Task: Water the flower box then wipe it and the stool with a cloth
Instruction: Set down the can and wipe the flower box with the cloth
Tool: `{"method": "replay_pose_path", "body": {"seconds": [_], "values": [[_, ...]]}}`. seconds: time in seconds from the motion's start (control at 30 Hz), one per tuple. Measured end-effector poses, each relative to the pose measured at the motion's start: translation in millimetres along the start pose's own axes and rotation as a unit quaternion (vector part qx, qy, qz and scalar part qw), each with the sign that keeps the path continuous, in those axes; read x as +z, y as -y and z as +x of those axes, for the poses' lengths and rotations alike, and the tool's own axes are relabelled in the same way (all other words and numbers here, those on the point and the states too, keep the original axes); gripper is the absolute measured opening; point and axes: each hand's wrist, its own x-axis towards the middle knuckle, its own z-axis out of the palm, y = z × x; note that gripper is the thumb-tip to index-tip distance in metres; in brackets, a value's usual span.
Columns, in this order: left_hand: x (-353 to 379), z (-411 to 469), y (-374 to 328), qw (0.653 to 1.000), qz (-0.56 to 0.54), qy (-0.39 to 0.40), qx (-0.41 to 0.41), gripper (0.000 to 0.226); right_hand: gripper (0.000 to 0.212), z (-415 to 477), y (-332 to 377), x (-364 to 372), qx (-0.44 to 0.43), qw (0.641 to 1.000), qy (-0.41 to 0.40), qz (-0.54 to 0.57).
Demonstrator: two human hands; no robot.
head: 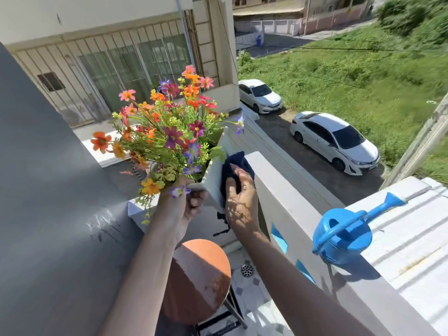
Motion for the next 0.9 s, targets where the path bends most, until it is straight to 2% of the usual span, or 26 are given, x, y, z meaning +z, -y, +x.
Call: {"method": "replay_pose_path", "body": {"seconds": [0.2, 0.37, 0.5, 0.6, 0.7, 0.83, 0.9], "values": [[4, -1, 7, 1.0, 0.02, -0.01, 0.003, 0.034, 0.03, -2, 27, 0, -0.013, 0.996, 0.02, 0.081], [-6, 1, 5, 0.998, 0.05, 0.028, -0.009, 0.032, 0.026, 23, 34, -5, -0.013, 0.994, -0.024, 0.102], [-24, 9, -6, 0.997, 0.055, 0.043, -0.025, 0.042, 0.025, 53, 33, -21, -0.023, 0.997, 0.036, 0.064], [-36, 12, -14, 0.996, 0.069, 0.045, -0.026, 0.042, 0.021, 69, 33, -26, -0.012, 0.997, 0.049, 0.053], [-41, 10, -19, 0.995, 0.096, 0.023, -0.025, 0.041, 0.02, 84, 29, -28, 0.08, 0.991, 0.082, 0.069], [-54, 17, -23, 0.992, 0.126, -0.017, -0.01, 0.042, 0.034, 87, 40, -39, 0.257, 0.954, 0.153, -0.013], [-62, 22, -24, 0.991, 0.132, -0.027, -0.012, 0.048, 0.032, 80, 45, -43, 0.318, 0.927, 0.182, 0.085]]}}
